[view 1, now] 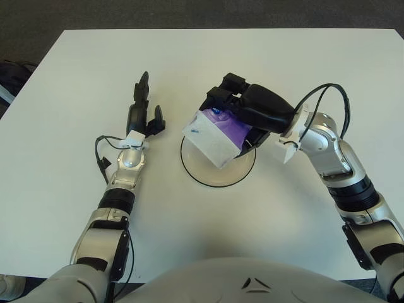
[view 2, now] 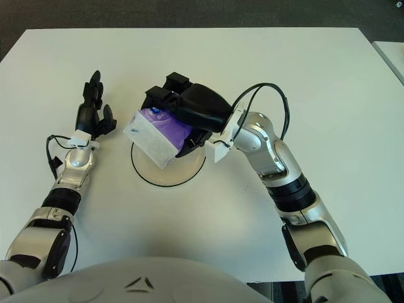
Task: Put the tissue paper into the plate.
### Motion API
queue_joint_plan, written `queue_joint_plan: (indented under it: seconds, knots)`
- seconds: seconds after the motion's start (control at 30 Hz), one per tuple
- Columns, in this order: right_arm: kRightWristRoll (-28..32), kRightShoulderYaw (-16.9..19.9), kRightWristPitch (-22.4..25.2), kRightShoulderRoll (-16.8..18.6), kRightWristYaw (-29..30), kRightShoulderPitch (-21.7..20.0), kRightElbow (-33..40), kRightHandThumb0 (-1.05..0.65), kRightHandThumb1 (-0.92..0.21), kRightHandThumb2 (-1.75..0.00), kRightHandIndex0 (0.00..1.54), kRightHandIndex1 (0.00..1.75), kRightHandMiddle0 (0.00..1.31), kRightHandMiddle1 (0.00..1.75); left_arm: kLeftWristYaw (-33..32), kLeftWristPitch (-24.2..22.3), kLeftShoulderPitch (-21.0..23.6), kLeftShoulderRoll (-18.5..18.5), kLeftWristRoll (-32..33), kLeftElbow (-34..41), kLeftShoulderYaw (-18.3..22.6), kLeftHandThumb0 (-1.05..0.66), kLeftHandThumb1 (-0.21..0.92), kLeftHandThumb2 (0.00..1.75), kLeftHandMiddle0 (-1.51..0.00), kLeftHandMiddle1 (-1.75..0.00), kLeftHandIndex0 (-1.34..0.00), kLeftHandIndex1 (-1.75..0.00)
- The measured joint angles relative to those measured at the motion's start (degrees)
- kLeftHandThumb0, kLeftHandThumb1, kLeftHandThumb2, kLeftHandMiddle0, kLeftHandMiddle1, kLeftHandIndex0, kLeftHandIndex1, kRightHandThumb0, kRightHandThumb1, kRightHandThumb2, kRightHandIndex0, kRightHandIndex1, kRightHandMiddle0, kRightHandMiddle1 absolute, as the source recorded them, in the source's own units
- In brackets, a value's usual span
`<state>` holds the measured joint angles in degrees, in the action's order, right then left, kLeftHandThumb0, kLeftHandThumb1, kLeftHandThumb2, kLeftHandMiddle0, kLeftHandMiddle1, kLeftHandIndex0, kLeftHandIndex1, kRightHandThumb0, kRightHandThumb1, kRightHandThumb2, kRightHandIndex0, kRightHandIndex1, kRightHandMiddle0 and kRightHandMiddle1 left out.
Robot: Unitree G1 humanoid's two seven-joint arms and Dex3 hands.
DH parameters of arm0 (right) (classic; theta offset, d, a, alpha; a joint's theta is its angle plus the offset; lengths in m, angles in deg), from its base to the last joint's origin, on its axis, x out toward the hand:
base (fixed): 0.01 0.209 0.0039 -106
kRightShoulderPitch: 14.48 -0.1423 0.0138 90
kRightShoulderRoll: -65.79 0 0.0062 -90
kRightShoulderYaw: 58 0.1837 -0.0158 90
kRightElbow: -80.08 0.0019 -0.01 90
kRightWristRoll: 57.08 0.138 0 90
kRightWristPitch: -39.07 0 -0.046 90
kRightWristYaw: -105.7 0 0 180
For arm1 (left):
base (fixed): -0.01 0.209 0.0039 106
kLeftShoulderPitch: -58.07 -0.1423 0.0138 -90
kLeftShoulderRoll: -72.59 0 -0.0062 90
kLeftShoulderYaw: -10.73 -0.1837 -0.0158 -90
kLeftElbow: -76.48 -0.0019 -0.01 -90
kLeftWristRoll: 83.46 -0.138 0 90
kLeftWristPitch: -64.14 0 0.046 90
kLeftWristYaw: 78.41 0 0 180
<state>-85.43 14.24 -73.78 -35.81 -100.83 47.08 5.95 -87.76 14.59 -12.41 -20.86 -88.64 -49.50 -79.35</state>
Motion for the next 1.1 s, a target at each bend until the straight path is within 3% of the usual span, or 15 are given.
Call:
queue_joint_plan:
  seconds: [0.37,1.1]
  knots:
    - [-4.7,0.0,-3.6,-1.9,0.1,0.0,0.0,-1.05,-0.92,-0.61,0.00,0.00,0.00,0.00,1.2,-0.8,-0.3,0.1,0.2,0.7,0.1,-0.84,0.92,1.01,-0.12,0.00,0.00,-0.32]
    - [-4.5,0.0,-6.5,-3.0,-0.4,-0.5,-2.1,-1.05,-0.92,-0.55,0.00,0.00,0.00,0.00,1.2,-6.4,-1.6,0.0,-0.1,2.7,0.1,-0.91,0.92,0.96,-0.05,0.00,0.00,-0.21]
